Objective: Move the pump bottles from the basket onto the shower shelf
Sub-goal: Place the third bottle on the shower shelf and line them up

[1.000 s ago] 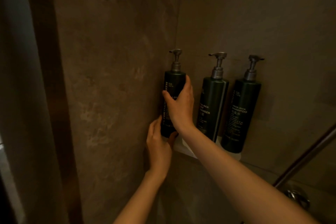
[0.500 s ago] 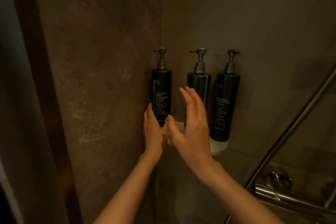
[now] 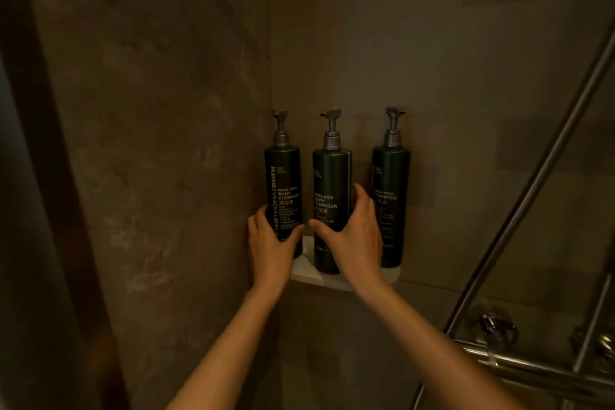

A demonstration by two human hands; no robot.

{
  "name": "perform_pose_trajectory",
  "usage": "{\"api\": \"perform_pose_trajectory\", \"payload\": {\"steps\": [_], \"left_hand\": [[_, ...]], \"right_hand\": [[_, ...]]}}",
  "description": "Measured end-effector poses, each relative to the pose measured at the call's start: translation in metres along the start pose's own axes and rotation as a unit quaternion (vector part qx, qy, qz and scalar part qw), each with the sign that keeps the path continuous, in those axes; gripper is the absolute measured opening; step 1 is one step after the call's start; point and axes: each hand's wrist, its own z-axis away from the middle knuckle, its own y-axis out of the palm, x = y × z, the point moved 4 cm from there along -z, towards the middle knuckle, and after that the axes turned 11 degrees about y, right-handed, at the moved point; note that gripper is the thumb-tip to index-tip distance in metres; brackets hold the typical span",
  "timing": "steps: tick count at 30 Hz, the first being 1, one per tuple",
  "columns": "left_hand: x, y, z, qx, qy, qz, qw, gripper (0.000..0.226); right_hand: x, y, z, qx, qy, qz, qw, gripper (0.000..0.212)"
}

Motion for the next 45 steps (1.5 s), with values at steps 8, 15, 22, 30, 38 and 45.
{"api": "perform_pose_trajectory", "payload": {"steps": [8,15,22,30,38,45], "left_hand": [[0.008,-0.001,-0.008,0.018,0.000,0.048,0.999,0.067],[0.004,0.009,-0.020,0.065,0.029,0.041,0.997,0.061],[0.005,0.016,-0.014,0.035,-0.003,0.045,0.998,0.090],[0.006,0.020,-0.020,-0.009,0.012,0.009,1.000,0.072],[0.005,0.021,-0.017,-0.035,0.029,0.017,0.999,0.073],[0.008,0.022,-0.017,-0.046,0.018,0.014,0.999,0.072]], "right_hand": [[-0.014,0.012,-0.019,0.034,0.016,-0.045,0.998,0.079],[-0.013,0.020,-0.030,0.039,0.019,-0.059,0.997,0.075],[-0.015,0.022,-0.030,0.021,0.021,-0.054,0.998,0.076],[-0.020,0.026,-0.029,0.010,0.024,-0.048,0.999,0.072],[-0.024,0.028,-0.029,-0.013,0.027,-0.035,0.999,0.082],[-0.026,0.032,-0.026,-0.016,0.020,-0.032,0.999,0.075]]}}
